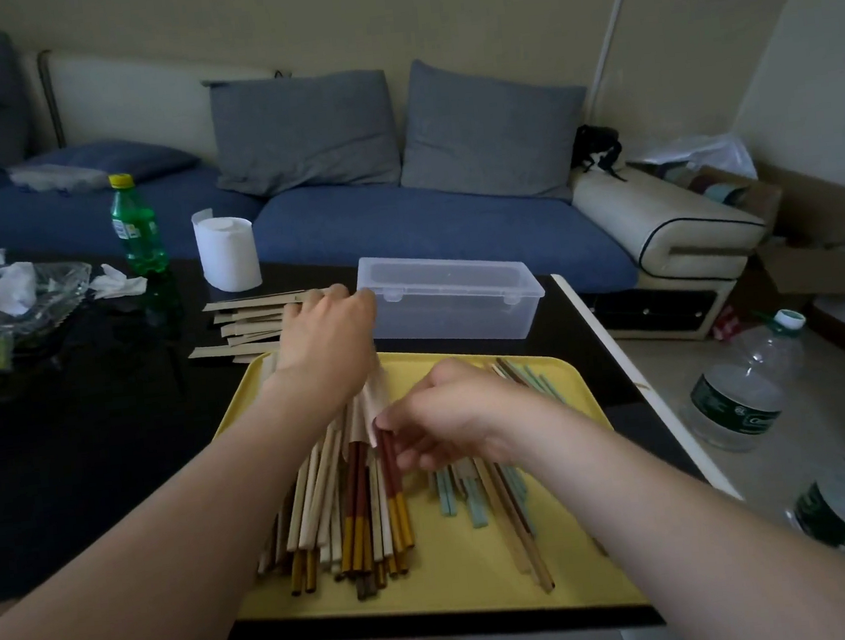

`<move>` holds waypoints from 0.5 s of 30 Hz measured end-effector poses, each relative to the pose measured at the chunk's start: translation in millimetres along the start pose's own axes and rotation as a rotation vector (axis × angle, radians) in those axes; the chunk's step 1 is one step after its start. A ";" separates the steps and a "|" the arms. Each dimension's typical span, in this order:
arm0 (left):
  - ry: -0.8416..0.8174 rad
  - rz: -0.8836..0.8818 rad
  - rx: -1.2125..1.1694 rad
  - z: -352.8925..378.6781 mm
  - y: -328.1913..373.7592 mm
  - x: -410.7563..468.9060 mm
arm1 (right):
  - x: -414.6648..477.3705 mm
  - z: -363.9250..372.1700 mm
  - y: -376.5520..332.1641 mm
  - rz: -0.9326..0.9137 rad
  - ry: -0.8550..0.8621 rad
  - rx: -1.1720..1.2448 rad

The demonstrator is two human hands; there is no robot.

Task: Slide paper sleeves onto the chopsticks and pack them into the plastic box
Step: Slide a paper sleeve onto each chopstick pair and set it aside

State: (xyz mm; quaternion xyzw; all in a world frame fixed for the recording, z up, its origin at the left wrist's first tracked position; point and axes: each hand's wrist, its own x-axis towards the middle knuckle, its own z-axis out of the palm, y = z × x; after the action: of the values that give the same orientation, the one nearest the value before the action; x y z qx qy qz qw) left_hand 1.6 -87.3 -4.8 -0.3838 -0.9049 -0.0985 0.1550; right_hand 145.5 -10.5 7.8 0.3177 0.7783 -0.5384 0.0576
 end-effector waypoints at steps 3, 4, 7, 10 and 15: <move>-0.130 -0.145 0.002 0.0 -8.1 3.4 | 1.9 20.6 -11.6 0.008 -0.066 -0.007; -0.172 -0.194 0.009 0.1 -12.4 4.8 | 3.1 26.0 -16.3 0.005 -0.075 -0.048; -0.271 -0.321 0.009 6.4 -26.0 9.1 | 7.2 36.2 -25.8 -0.028 -0.049 -0.259; -0.345 -0.434 -0.005 14.1 -35.9 12.7 | 16.1 39.5 -29.3 -0.070 0.033 -0.371; -0.412 -0.479 -0.030 24.3 -43.7 22.8 | 38.3 34.5 -22.9 -0.202 0.283 -0.442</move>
State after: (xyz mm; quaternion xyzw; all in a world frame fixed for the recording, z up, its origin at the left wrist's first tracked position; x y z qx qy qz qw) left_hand -50.0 -94.9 -21.9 -0.1738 -0.9804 -0.0654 -0.0650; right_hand 93.7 -29.1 -4.7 0.2903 0.9050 -0.3087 -0.0378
